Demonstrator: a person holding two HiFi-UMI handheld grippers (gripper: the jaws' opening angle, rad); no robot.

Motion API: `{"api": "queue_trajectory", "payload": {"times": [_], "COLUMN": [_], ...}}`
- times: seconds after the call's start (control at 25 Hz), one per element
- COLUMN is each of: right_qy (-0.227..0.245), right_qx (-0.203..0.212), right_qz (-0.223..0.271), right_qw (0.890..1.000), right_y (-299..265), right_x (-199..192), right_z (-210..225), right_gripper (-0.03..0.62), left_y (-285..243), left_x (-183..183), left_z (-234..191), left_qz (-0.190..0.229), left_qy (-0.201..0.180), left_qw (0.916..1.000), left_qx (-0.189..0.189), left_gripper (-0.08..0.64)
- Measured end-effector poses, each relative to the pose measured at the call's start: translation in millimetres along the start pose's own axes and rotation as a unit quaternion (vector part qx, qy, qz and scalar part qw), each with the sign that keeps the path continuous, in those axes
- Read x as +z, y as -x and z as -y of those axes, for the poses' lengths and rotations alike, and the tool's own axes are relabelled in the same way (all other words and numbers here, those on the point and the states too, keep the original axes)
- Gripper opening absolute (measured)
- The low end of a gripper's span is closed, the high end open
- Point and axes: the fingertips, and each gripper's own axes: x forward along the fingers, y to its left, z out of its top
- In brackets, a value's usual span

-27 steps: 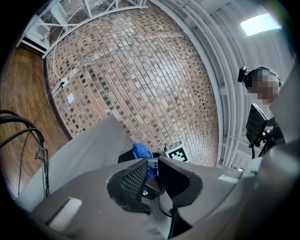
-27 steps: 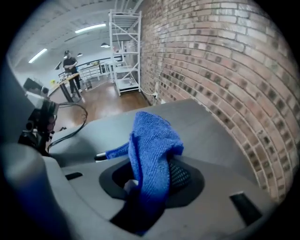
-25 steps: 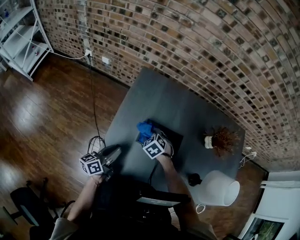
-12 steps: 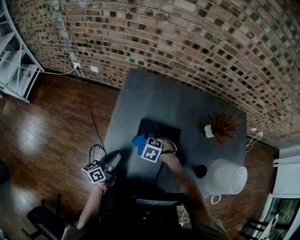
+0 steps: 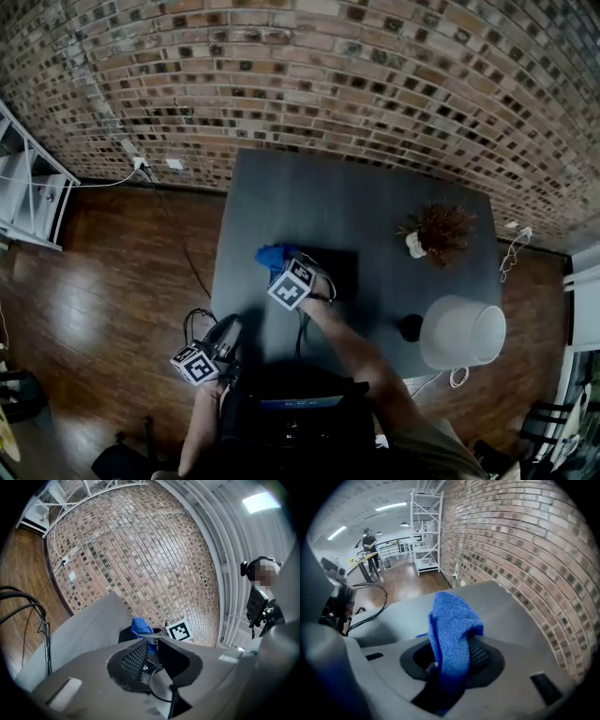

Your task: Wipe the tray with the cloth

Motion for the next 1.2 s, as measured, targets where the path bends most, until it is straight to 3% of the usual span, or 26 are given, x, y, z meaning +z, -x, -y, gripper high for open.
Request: {"api": "queue_trajectory", "payload": {"times": [0.12,0.2,0.36,0.44,0.52,0.64,0.72,0.8,0.92,1.0,1.12,1.2], "right_qy": [0.086,0.105,-0.016,-0.057,-0.037,0.053,0.085,0.056,-0.02,-0.038,-0.013,0.008], "right_qx": [-0.024,-0.042,-0.081,-0.093,-0.092,-0.054,-0.043,-0.057,-0.091,-0.091,-0.082,-0.07], "right_qz": [0.006,0.003,-0.027,-0.046,-0.046,0.002,0.019,0.014,-0.036,-0.063,-0.064,-0.005], "right_qw": [0.996,0.994,0.996,0.993,0.994,0.997,0.995,0.997,0.995,0.993,0.995,0.998], "right_y": [15,24,53,62,60,42,37,43,65,79,72,55], "right_x": [-13,-41,-129,-147,-129,-75,-66,-88,-155,-176,-146,-90], "right_z": [-45,-47,-3,10,4,-35,-49,-35,5,18,18,14], "right_gripper": [0.135,0.137,0.137,0.137,0.139,0.144,0.146,0.149,0.149,0.149,0.147,0.148], "left_y": [-6,-17,-34,-37,-40,-49,-55,-58,-58,-55,-49,-45], "left_x": [-6,-11,-18,-19,-20,-23,-26,-28,-31,-31,-24,-17], "left_z": [-1,4,15,17,19,28,35,39,37,31,23,21], "left_qz": [-0.017,-0.033,-0.063,-0.074,-0.082,-0.089,-0.093,-0.093,-0.095,-0.096,-0.083,-0.072], "left_qy": [0.001,-0.004,-0.016,-0.018,-0.019,-0.025,-0.032,-0.037,-0.034,-0.029,-0.023,-0.022], "left_qw": [0.9998,0.9994,0.9975,0.9966,0.9959,0.9949,0.9941,0.9939,0.9939,0.9943,0.9958,0.9968], "left_qx": [0.001,-0.008,-0.026,-0.03,-0.033,-0.04,-0.046,-0.047,-0.043,-0.037,-0.029,-0.026], "left_gripper": [0.055,0.055,0.055,0.055,0.055,0.055,0.055,0.055,0.055,0.055,0.055,0.055]}}
